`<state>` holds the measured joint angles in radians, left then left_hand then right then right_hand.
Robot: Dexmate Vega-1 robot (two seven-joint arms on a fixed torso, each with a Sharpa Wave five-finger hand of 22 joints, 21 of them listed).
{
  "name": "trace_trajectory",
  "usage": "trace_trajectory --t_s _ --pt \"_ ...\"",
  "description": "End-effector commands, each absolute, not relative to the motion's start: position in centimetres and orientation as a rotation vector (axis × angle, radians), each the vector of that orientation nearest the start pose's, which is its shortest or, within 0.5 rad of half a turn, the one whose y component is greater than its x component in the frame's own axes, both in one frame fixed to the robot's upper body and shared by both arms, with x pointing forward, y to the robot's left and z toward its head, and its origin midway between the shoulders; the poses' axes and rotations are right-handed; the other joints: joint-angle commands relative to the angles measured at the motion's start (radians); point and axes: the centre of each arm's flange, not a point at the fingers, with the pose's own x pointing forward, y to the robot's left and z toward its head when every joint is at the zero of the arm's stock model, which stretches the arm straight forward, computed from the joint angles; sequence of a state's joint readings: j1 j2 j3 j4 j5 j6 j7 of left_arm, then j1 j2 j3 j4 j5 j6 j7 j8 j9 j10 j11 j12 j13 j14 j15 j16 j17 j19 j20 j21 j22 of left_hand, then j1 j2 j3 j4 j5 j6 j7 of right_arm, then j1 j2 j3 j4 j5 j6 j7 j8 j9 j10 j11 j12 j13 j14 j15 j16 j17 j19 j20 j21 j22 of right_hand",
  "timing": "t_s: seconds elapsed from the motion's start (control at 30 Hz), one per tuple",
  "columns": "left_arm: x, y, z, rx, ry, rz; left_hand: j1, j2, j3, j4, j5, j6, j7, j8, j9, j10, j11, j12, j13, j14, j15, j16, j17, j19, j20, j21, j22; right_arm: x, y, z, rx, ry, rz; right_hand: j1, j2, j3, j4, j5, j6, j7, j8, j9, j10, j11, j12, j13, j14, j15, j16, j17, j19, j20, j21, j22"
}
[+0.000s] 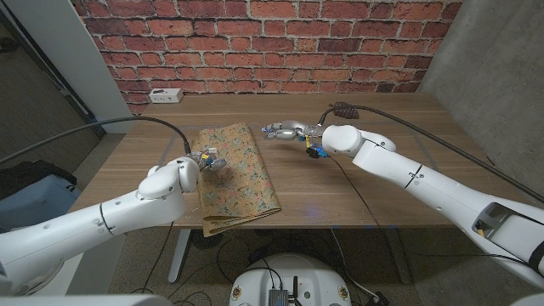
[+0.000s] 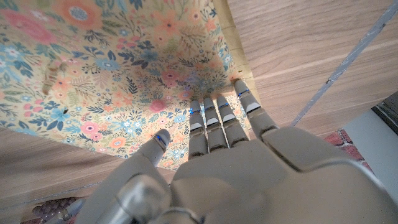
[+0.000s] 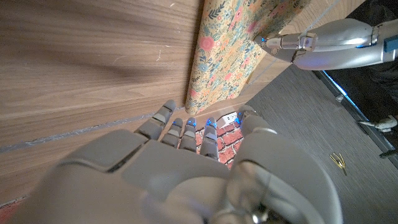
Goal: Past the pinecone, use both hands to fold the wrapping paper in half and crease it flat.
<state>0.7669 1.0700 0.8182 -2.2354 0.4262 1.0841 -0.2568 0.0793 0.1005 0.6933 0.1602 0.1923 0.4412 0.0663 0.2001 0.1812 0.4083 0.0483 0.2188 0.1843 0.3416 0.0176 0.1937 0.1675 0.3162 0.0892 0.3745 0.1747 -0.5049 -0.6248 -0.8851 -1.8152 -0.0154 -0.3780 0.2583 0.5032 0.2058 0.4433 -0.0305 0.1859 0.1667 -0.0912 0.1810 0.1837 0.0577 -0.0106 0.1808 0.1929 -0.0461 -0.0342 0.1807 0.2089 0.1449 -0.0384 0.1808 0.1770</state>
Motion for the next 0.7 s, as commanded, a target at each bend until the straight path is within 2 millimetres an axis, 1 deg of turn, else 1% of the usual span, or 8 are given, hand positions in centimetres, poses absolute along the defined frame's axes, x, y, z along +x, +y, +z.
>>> trace_trajectory --t_s 0.03,0.1,0.2,0.27,0.33,0.5,0.6,0.7 --pt "54.2 26.8 -4.3 1.431 0.065 0.055 -0.009 0.046 0.006 -0.001 0.004 0.008 0.000 0.004 0.003 0.010 -0.005 0.003 0.003 0.008 -0.006 0.001 0.002 0.008 -0.002 0.004 0.002 59.5 -3.7 1.5 -1.261 -0.422 0.514 -0.012 -0.007 0.002 0.030 -0.007 -0.020 -0.005 0.000 0.006 -0.027 -0.025 0.002 0.003 -0.048 -0.051 0.002 0.002 -0.049 -0.033 -0.003 0.002" --pt "54.3 26.8 -4.3 1.434 0.064 0.051 -0.010 0.046 0.006 -0.001 0.004 0.007 -0.001 0.003 0.003 0.010 -0.005 0.002 0.003 0.008 -0.005 0.000 0.002 0.007 -0.002 0.003 0.002 59.7 -3.5 1.5 -1.278 -0.424 0.506 -0.018 -0.008 0.001 0.037 -0.008 -0.027 -0.005 -0.001 0.006 -0.029 -0.034 0.003 0.003 -0.054 -0.058 0.003 0.002 -0.056 -0.031 -0.002 0.002" --pt "54.4 26.7 -4.2 1.432 0.063 0.047 -0.012 0.047 0.007 -0.001 0.005 0.003 -0.003 0.000 0.003 0.009 -0.006 0.000 0.003 0.007 -0.010 -0.002 0.002 0.008 -0.003 0.001 0.002 60.2 -2.9 1.5 -1.308 -0.425 0.497 -0.025 -0.009 -0.001 0.045 -0.009 -0.027 -0.001 0.001 0.006 -0.026 -0.037 0.006 0.003 -0.056 -0.062 0.005 0.003 -0.059 -0.029 0.000 0.002" --pt "54.5 26.7 -4.2 1.435 0.060 0.042 -0.012 0.047 0.008 -0.001 0.005 0.002 -0.005 -0.001 0.003 0.009 -0.007 0.000 0.003 0.007 -0.010 -0.003 0.002 0.007 -0.002 0.000 0.002 60.4 -2.5 1.6 -1.338 -0.428 0.485 -0.032 -0.009 -0.002 0.052 -0.010 -0.027 0.006 0.002 0.006 -0.027 -0.036 0.007 0.003 -0.056 -0.061 0.009 0.003 -0.060 -0.023 0.003 0.002" --pt "54.6 26.7 -4.1 1.435 0.059 0.041 -0.014 0.048 0.009 0.000 0.005 0.002 -0.005 -0.002 0.003 0.009 -0.007 -0.001 0.003 0.007 -0.011 -0.004 0.002 0.007 -0.001 -0.002 0.002 60.7 -2.0 1.7 -1.366 -0.426 0.480 -0.034 -0.009 -0.002 0.055 -0.010 -0.025 0.008 0.003 0.006 -0.027 -0.037 0.008 0.002 -0.056 -0.060 0.010 0.002 -0.061 -0.020 0.004 0.002" --pt "54.9 26.6 -4.2 1.436 0.053 0.029 -0.016 0.049 0.010 0.000 0.005 0.002 -0.011 -0.003 0.003 0.013 -0.011 -0.001 0.003 0.005 -0.014 -0.006 0.003 0.005 0.000 -0.005 0.002 61.5 -0.8 1.9 -1.413 -0.430 0.477 -0.034 -0.011 -0.001 0.056 -0.010 -0.029 0.012 0.003 0.005 -0.031 -0.034 0.008 0.002 -0.059 -0.056 0.011 0.000 -0.061 -0.014 0.006 0.001" --pt "55.1 26.5 -4.2 1.437 0.049 0.015 -0.017 0.050 0.011 0.000 0.005 0.004 -0.012 -0.003 0.003 0.015 -0.011 -0.001 0.003 0.005 -0.015 -0.007 0.003 0.006 0.000 -0.007 0.002 61.9 -0.1 2.1 -1.431 -0.444 0.466 -0.032 -0.012 0.002 0.054 -0.009 -0.034 0.008 0.002 0.005 -0.040 -0.040 0.006 0.002 -0.069 -0.056 0.008 -0.003 -0.067 -0.013 0.006 0.001" --pt "55.2 26.5 -4.2 1.436 0.039 0.011 -0.021 0.051 0.013 0.001 0.006 0.020 -0.020 0.002 0.004 0.027 -0.024 0.002 0.004 0.016 -0.026 -0.005 0.003 0.008 -0.002 -0.010 0.003 62.1 0.4 2.4 -1.442 -0.456 0.462 -0.031 -0.013 0.003 0.054 -0.009 -0.035 0.007 0.002 0.005 -0.041 -0.044 0.006 0.002 -0.071 -0.049 0.008 -0.004 -0.070 -0.012 0.006 0.001"
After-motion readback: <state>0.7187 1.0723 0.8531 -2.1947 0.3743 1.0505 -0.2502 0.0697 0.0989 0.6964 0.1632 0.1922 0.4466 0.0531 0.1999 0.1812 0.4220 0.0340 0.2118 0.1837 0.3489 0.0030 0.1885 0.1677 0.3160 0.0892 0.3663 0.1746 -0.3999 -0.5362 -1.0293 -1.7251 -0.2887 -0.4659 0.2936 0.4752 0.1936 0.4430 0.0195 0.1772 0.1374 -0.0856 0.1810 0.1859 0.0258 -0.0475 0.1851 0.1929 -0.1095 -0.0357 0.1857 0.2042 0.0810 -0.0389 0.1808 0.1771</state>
